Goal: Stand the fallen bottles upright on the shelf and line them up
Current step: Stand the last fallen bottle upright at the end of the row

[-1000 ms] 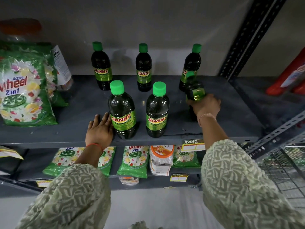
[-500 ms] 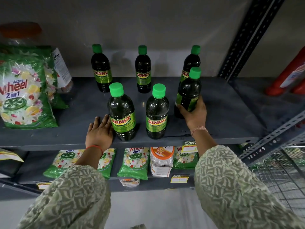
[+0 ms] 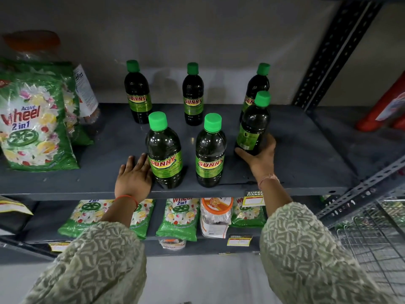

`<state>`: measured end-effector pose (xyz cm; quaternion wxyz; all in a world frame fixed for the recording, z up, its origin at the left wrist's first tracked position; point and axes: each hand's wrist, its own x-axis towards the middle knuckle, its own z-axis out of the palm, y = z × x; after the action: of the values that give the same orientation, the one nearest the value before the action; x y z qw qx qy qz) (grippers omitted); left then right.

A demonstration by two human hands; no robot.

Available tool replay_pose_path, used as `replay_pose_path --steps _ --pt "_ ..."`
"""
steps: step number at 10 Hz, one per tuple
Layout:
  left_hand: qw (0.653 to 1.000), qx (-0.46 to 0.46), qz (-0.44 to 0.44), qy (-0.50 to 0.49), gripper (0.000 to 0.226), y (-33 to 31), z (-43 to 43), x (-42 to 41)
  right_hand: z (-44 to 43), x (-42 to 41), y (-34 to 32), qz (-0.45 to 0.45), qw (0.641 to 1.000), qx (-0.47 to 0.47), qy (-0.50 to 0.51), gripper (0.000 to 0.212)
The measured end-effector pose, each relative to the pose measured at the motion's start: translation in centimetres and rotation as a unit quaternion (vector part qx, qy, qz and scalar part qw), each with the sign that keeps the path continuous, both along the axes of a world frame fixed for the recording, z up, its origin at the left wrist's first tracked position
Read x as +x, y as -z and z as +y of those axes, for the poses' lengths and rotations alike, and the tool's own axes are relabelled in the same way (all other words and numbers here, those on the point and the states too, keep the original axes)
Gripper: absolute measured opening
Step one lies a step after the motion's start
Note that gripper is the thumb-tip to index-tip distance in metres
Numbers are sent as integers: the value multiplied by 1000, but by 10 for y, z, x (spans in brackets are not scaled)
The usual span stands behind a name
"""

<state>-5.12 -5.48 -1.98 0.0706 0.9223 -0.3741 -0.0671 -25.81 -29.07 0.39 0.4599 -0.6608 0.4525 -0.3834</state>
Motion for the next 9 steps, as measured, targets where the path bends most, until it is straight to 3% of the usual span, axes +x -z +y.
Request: replay_pose_path --steps 1,3,4,5,6,7,8,9 --pt "1000 -1 1 -2 51 0 1 0 6 12 -5 80 993 -59 63 110" --pt "1000 -1 4 0 51 0 1 0 -1 -2 -5 -14 1000 10 -9 53" --pt "1000 2 3 -1 51 0 1 1 -7 -11 -3 9 998 20 -51 51" --pt "1000 4 0 0 52 2 1 1 -9 -7 3 22 998 3 -55 91" --pt "1000 4 1 1 52 1 1 2 3 5 -6 100 994 -37 -18 115" --pt "1000 4 2 1 52 1 1 1 5 6 -5 41 999 -4 26 81" --pt "1000 -2 2 2 52 2 1 1 1 -3 -2 29 999 32 -6 59" --pt "1000 -3 3 2 52 2 1 2 -6 -11 0 36 997 31 -60 58"
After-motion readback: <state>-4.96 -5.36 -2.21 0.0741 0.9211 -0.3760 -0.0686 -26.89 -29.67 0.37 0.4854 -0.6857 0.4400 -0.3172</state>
